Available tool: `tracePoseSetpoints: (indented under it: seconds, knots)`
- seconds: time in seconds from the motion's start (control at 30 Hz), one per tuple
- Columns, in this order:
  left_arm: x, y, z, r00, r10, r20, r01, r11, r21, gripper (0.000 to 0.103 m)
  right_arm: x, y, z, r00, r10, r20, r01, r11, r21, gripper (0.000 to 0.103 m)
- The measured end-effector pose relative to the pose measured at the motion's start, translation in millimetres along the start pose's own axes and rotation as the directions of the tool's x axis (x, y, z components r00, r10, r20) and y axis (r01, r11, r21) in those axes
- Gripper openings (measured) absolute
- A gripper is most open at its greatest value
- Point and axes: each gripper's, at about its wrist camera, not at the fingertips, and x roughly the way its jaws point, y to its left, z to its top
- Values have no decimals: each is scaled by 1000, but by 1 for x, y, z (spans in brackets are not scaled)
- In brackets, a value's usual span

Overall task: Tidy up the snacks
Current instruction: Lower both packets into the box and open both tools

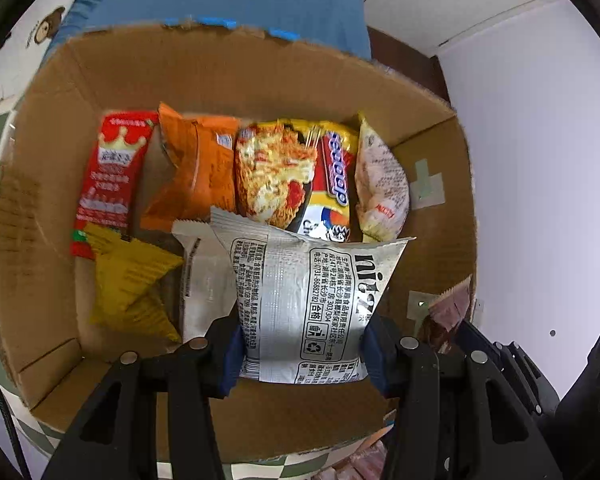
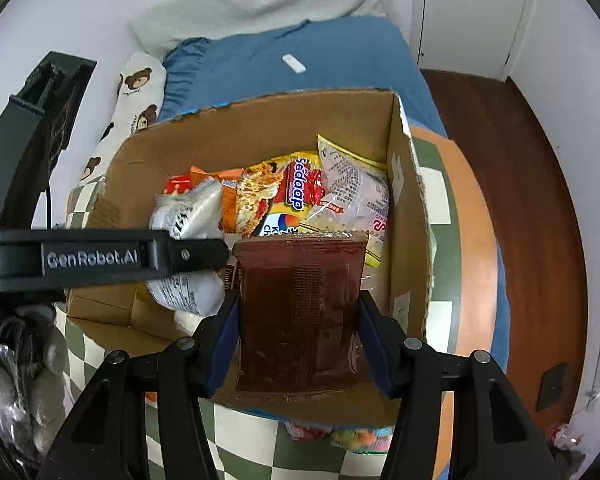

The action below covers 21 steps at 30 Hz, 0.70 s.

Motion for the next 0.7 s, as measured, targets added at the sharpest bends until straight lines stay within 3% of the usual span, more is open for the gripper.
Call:
tracePoseSetpoints:
  seconds: [0.3, 0.33, 0.4, 0.47, 0.7]
  knots:
    - [24, 1, 1, 995, -44, -87, 41, 999, -36, 47, 12, -3, 5, 997, -24, -78, 24, 1000, -7, 62]
    - [26, 0, 0, 994, -39, -99, 37, 999, -30, 50, 13, -5, 5, 996, -28, -85, 27, 1000, -5, 65]
    - [25, -1, 0, 995, -28, -91, 26, 999, -25, 63, 16, -5, 6, 995, -33, -94, 33, 999, -2, 83]
    - [24, -4, 2, 998, -12, -69, 11, 1000, -15, 88, 16, -5, 4, 994, -47, -103, 47, 999, -3, 93]
    - [13, -8, 0, 1000, 20, -20, -20, 1000, 2, 95, 14, -3, 3, 992, -72, -108, 71, 997, -9, 97]
